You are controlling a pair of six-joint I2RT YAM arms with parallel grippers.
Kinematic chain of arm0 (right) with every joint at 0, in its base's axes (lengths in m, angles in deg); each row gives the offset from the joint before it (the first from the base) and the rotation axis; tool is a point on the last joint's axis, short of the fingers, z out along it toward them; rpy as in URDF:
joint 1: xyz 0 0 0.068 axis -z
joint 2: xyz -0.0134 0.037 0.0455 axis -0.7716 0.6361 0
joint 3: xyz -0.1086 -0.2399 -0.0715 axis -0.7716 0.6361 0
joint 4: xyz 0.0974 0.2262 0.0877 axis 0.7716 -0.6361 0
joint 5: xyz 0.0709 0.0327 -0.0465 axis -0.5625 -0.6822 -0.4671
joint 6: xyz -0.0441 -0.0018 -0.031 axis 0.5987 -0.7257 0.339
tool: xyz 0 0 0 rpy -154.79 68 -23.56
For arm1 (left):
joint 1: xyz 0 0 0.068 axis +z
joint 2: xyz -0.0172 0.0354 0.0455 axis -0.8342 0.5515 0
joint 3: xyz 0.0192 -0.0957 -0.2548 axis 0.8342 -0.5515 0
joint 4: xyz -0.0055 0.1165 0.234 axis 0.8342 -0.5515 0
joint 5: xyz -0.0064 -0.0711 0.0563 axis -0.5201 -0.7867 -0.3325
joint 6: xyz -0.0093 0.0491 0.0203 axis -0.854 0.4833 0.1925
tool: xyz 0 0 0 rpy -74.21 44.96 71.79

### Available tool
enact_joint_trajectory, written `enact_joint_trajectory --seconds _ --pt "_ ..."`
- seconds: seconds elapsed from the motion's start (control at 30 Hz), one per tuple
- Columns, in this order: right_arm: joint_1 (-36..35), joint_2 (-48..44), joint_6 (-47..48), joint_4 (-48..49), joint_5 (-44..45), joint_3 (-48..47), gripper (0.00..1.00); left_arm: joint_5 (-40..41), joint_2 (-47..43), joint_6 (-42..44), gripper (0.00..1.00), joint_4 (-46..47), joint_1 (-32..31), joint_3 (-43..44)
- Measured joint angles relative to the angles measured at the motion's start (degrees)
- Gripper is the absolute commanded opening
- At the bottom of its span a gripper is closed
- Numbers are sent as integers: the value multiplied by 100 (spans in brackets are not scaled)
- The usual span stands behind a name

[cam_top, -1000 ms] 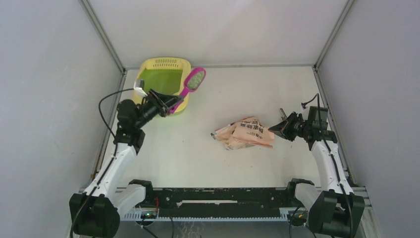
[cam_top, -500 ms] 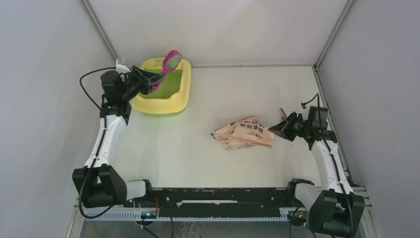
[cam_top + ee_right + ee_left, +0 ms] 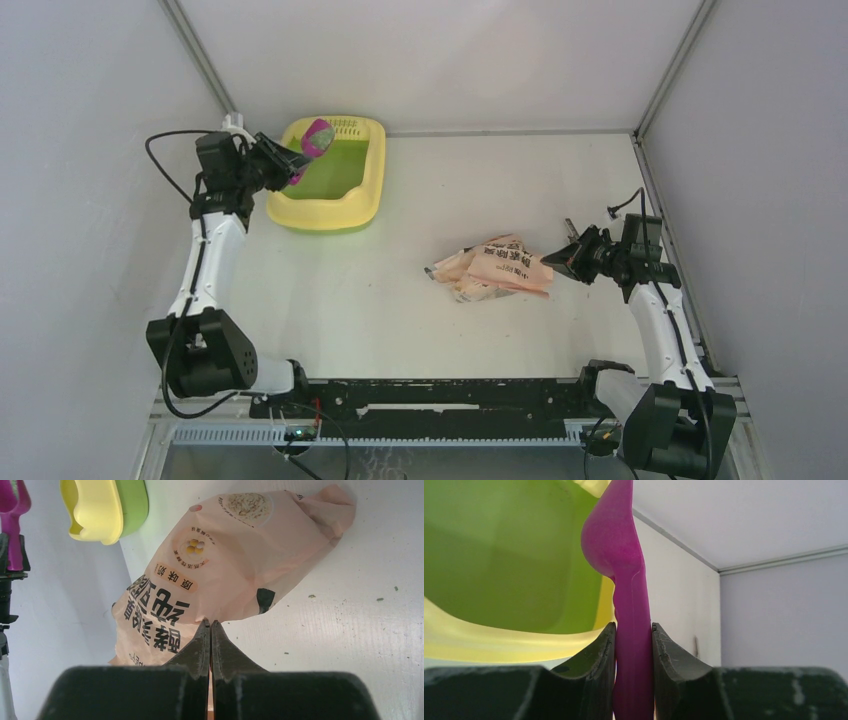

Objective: Fill the litter box with clean litter
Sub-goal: Pour the cat litter into the litter box.

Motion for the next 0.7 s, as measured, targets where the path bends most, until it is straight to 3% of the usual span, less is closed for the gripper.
enact_joint_trajectory --seconds 0.43,0.7 --pt "0 20 0 87 -83 4 0 411 623 1025 0 -487 -15 197" --pt "0 90 -7 197 -127 4 0 1084 957 1655 0 -885 -549 789"
